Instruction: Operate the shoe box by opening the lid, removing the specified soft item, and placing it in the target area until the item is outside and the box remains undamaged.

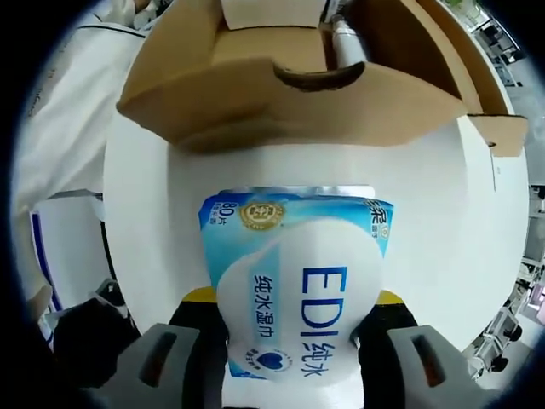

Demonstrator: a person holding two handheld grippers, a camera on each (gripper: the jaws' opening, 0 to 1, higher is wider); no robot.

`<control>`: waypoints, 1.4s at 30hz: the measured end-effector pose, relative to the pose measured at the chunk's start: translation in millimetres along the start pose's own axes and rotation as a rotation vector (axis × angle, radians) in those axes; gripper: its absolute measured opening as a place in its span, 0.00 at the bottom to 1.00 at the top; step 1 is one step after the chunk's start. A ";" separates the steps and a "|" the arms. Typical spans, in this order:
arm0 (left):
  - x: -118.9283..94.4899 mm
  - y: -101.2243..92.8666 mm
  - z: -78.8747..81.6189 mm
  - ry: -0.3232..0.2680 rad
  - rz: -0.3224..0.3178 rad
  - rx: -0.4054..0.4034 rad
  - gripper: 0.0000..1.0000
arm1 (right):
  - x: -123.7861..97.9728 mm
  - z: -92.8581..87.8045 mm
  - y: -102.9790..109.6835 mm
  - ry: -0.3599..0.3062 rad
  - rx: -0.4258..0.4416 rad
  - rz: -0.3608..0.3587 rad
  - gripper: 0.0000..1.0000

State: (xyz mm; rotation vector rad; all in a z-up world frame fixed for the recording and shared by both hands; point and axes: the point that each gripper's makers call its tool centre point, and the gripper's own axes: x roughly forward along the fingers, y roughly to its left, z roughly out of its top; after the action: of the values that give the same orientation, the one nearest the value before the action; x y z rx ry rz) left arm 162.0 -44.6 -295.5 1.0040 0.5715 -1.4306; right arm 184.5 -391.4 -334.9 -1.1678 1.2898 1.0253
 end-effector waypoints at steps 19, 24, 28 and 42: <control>0.3 -1.5 1.2 0.003 -0.001 0.004 0.04 | -35.3 -7.1 -6.0 -0.025 -0.040 -0.054 0.50; 0.5 -1.5 1.4 0.001 -0.002 0.003 0.04 | -45.3 -5.6 -6.2 -0.044 -0.028 -0.077 0.47; 0.6 -1.6 1.2 0.002 -0.004 0.001 0.04 | -57.9 -5.5 -7.7 -0.060 -0.001 -0.098 0.42; 0.0 -0.6 0.9 -0.002 -0.004 0.001 0.04 | -94.2 16.1 -19.9 -0.296 0.116 -0.210 0.43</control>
State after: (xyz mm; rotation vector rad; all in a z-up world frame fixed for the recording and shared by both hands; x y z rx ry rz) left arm 161.2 -45.2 -295.2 1.0025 0.5722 -1.4354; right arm 202.3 -371.8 -241.0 -0.9964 0.9592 0.9166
